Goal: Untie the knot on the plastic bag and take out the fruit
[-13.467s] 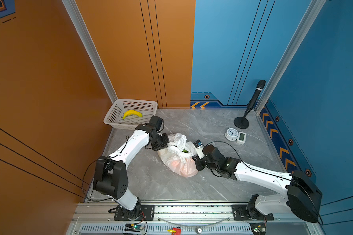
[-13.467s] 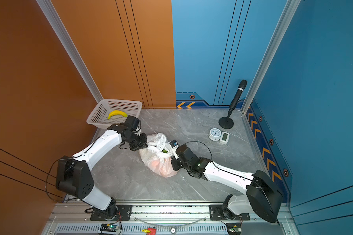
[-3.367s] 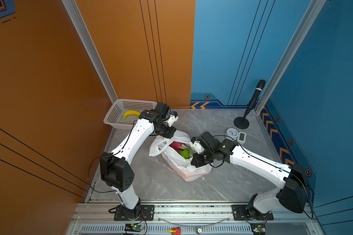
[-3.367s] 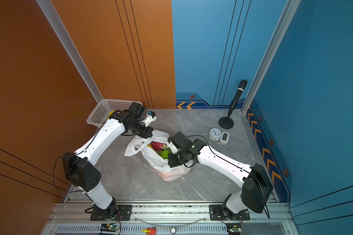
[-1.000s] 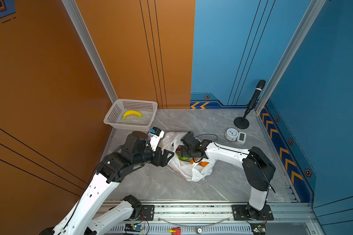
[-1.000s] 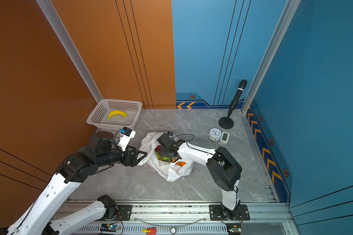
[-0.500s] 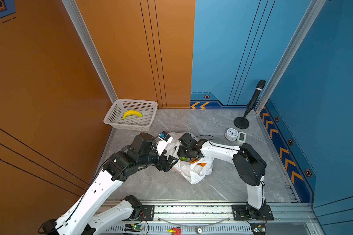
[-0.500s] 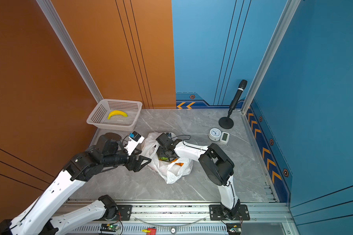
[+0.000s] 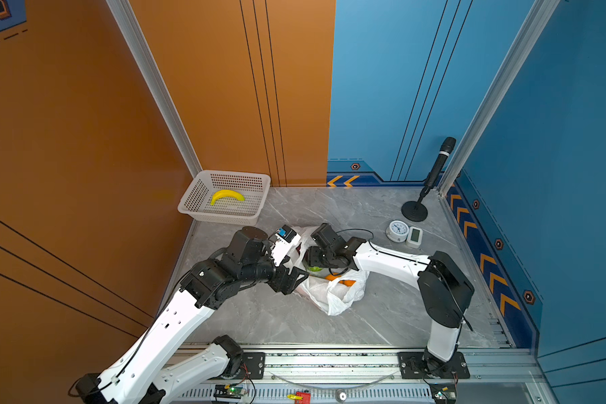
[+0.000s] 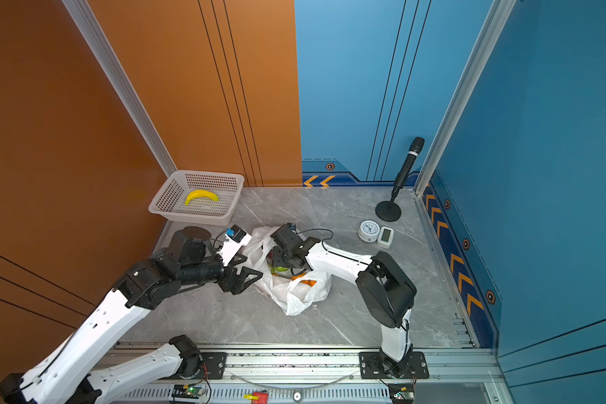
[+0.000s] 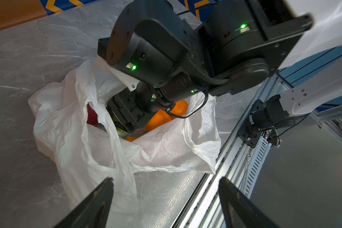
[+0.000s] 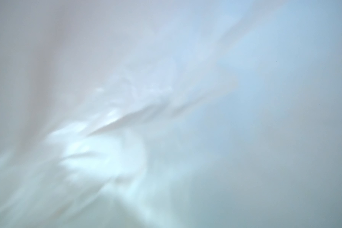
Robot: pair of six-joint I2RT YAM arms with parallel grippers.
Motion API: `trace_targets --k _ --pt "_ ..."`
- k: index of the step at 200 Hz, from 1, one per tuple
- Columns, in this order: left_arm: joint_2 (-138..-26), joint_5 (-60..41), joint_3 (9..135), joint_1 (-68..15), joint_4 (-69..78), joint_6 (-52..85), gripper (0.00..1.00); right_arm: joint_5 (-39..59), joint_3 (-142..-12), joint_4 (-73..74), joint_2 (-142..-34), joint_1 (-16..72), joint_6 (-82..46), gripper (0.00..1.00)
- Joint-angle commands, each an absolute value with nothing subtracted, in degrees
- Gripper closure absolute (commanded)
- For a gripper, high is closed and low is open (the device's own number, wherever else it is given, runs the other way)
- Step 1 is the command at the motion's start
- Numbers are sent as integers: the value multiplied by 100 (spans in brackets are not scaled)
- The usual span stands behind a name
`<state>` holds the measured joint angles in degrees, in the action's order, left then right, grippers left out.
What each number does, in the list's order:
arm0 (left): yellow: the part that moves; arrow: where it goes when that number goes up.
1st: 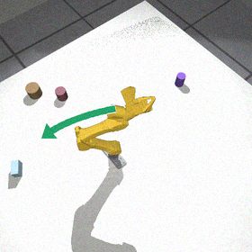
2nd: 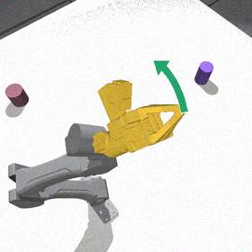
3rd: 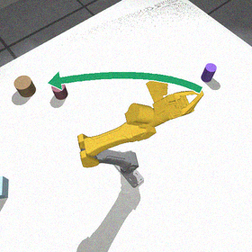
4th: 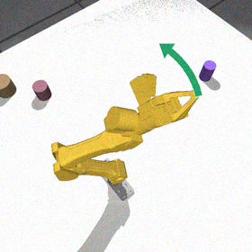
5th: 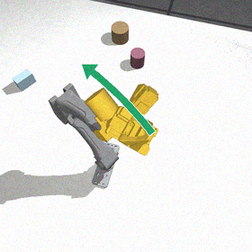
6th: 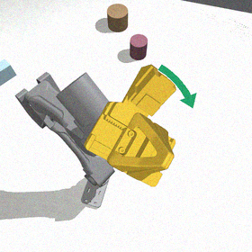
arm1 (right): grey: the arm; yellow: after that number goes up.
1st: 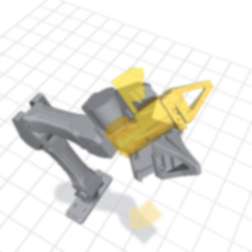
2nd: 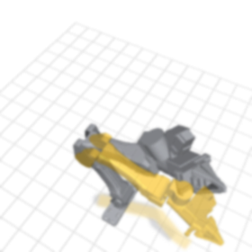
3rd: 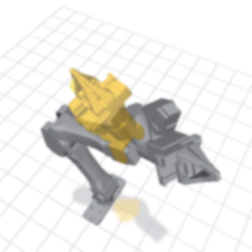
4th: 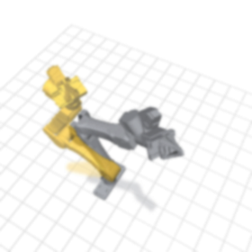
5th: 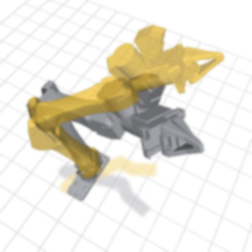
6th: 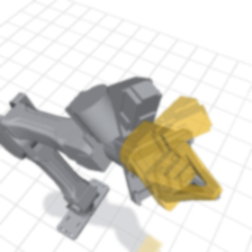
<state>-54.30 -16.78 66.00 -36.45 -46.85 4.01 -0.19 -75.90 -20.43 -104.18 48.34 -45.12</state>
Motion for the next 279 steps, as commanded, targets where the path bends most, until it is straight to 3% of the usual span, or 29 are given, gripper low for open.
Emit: trace_targets --k 1,44,92,166,279 --pt "-5514 -1844 6598 -3709 -4509 320 15 -53 -7318 -2106 -9907 4851 -4673 57" --pt "-5581 -1906 6642 -3712 -4128 555 16 43 -6873 -2082 -9076 4839 -4811 57" --pt "-5544 -1940 6546 -3756 -3478 648 15 886 -6441 -1604 -7993 4455 -5356 58" --pt "-6261 -2170 7040 -3852 -2613 508 15 1473 -5936 -540 -6700 3702 -7424 57" --pt "-7322 -2398 7499 -4069 -1137 780 9 1397 -5784 159 -6315 3832 -8501 55"
